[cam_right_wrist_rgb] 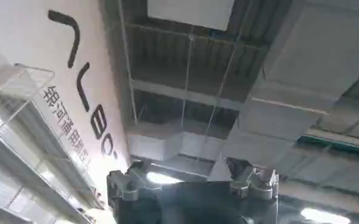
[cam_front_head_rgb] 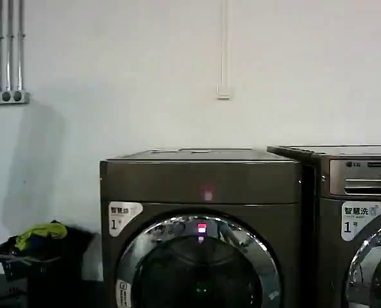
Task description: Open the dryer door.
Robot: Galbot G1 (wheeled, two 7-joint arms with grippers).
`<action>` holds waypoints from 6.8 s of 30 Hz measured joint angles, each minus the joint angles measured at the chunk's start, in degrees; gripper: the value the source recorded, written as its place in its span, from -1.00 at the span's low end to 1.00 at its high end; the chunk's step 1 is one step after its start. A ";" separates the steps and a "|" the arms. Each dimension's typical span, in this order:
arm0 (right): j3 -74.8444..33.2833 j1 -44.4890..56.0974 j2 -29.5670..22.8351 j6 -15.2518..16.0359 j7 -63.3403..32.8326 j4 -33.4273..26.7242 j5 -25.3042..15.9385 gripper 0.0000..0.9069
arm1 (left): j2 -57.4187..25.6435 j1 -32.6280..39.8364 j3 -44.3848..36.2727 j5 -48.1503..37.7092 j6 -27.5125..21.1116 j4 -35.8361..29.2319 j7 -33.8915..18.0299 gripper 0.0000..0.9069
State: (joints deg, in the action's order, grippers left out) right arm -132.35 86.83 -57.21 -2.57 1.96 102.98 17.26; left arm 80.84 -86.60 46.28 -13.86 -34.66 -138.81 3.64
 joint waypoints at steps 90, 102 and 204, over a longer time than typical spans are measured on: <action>149.45 -58.88 11.96 -15.09 36.53 -4.59 44.92 1.00 | 5.57 -5.54 15.51 -7.72 4.29 -3.80 -0.87 1.00; 159.75 -68.67 6.18 -14.36 37.68 -14.08 46.13 1.00 | 5.95 -8.07 19.41 -11.21 6.83 -5.35 -1.07 1.00; 164.03 -82.50 -22.05 -3.96 45.14 -50.12 41.32 1.00 | 5.95 -9.77 20.15 -11.30 9.36 -3.74 -1.03 1.00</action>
State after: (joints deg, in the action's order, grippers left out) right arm 31.68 4.33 -79.26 -6.52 47.10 52.86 58.58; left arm 86.80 -96.38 66.43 -25.16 -25.31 -142.55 2.61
